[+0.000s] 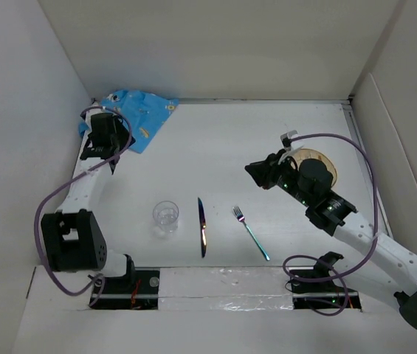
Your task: Set the dinner table for one person
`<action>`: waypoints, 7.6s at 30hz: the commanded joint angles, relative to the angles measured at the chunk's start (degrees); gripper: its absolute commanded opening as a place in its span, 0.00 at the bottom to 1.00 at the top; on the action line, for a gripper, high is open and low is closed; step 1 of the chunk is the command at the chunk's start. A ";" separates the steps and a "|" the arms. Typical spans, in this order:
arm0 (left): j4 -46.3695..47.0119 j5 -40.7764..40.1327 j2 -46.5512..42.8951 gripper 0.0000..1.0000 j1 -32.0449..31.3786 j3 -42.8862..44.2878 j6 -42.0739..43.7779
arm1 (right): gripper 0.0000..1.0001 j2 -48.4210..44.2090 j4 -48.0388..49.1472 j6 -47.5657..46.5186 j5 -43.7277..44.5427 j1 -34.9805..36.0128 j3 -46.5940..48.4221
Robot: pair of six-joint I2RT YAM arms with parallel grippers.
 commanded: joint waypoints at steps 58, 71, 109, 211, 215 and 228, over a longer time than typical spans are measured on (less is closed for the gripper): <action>27.99 -1.73 3.30 0.52 -18.92 -13.47 -15.38 | 0.00 40.29 0.90 5.22 11.87 -13.32 16.70; 28.52 14.34 18.72 0.68 -3.43 -4.96 -13.62 | 0.61 60.27 -8.93 6.00 3.60 -17.81 36.82; 27.38 13.20 24.63 0.00 -3.43 7.09 -11.34 | 0.00 65.92 11.60 13.73 -9.22 -22.20 39.14; 37.31 14.80 -13.16 0.45 -3.78 -43.28 -13.62 | 0.51 19.58 2.92 8.55 -9.59 -30.02 -12.04; 33.02 10.58 -25.95 0.43 -5.26 -41.79 -15.03 | 0.64 18.01 1.95 9.87 -8.97 -31.16 -7.82; 20.27 21.62 -48.06 0.00 -6.59 -31.60 -13.19 | 0.66 15.27 1.25 19.63 10.81 -51.45 -8.86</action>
